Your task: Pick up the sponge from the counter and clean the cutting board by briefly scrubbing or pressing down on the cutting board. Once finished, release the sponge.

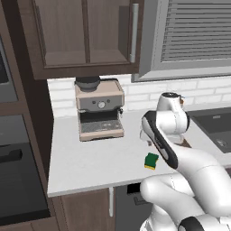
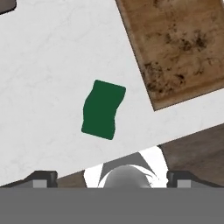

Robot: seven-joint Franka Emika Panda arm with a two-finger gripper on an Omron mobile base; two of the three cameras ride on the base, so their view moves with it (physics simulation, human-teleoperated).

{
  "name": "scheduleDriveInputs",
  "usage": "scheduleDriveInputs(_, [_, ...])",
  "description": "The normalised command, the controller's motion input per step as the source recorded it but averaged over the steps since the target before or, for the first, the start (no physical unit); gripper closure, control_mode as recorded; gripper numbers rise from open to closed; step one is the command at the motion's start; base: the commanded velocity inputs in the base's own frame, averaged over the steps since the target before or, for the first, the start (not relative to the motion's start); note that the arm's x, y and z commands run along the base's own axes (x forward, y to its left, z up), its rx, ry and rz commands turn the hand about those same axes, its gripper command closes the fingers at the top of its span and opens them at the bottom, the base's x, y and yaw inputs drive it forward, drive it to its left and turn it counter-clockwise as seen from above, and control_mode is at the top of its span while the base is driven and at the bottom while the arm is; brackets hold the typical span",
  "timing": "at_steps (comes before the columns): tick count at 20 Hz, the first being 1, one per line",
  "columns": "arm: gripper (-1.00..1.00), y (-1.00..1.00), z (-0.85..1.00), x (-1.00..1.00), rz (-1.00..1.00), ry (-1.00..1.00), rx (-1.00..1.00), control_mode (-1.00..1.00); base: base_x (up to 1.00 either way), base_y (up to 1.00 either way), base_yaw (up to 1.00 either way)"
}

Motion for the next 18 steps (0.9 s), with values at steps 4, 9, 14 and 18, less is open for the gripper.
scheduleDriveInputs(4, [-1.00, 0.00, -0.62, 0.12, 0.00, 0.02, 0.00, -1.00, 0.00, 0.00, 0.00])
scheduleDriveInputs(9, [-1.00, 0.00, -0.66, 0.18, 0.00, 0.07, 0.00, -1.00, 0.00, 0.00, 0.00])
scheduleDriveInputs(14, [-1.00, 0.00, -0.44, 0.25, 0.00, 0.06, 0.00, -1.00, 0.00, 0.00, 0.00])
scheduleDriveInputs(18, [-1.00, 0.00, -0.15, 0.37, 0.00, 0.04, 0.00, -1.00, 0.00, 0.00, 0.00])
